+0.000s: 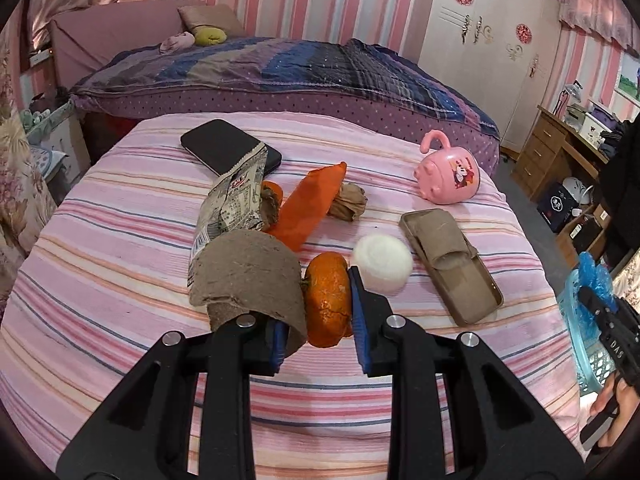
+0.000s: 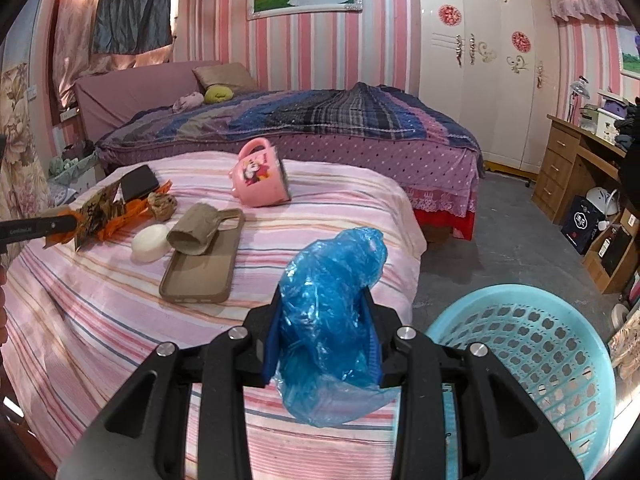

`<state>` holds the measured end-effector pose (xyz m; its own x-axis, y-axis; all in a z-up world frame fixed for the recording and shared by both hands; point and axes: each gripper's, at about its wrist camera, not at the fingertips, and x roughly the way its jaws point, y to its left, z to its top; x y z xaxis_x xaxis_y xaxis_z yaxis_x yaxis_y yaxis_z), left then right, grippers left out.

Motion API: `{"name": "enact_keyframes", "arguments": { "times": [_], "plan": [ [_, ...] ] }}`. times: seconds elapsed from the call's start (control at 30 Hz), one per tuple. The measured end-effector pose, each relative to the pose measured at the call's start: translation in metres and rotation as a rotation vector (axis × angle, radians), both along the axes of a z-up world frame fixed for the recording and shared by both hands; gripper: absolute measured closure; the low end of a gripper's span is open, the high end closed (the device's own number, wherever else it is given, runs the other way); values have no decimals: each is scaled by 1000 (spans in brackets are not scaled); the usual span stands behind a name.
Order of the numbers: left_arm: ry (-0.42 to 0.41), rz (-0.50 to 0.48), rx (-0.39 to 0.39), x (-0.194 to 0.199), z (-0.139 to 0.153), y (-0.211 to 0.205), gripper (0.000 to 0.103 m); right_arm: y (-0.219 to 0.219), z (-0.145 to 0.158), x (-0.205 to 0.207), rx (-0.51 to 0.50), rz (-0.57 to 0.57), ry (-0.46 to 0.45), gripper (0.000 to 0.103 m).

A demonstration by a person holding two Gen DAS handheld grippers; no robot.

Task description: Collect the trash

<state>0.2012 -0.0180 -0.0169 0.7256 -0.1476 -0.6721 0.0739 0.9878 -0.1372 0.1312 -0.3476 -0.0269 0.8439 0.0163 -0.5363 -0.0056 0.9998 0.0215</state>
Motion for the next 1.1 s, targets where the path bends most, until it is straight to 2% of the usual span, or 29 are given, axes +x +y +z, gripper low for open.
{"name": "enact_keyframes", "arguments": {
  "times": [0.2, 0.3, 0.4, 0.53, 0.6, 0.63, 0.7, 0.73, 0.8, 0.93, 1.1],
  "plan": [
    [-54, 2, 20, -15, 4, -27, 78, -27, 6, -11, 6, -55, -13, 69],
    [-93, 19, 105, -26, 1, -63, 78, -39, 8, -15, 4, -77, -16, 69],
    [-77, -9, 111, -34, -8, -105, 78, -53, 9, -21, 2, -105, -16, 69],
    [-75, -77, 160, -44, -21, -159, 77, -70, 8, -28, 1, -142, -9, 69],
    [-55, -106, 147, -44, -28, -170, 71, -74, 8, -30, -1, -150, -6, 69],
    [-40, -120, 115, -43, -31, -172, 69, -78, 7, -32, -3, -157, -3, 69],
    [-30, -121, 101, -41, -32, -170, 54, -83, 7, -35, -6, -166, 0, 69],
    [-30, -118, 96, -40, -32, -166, 53, -85, 7, -36, -8, -169, 2, 69],
    [-23, -114, 86, -39, -32, -159, 52, -89, 7, -39, -10, -176, 3, 69],
    [35, -88, 2, -28, -36, -125, 52, -95, 6, -44, 0, -187, 2, 69],
    [49, -57, 32, -21, -38, -90, 52, -96, 7, -46, -2, -183, -1, 69]
  ]
}}
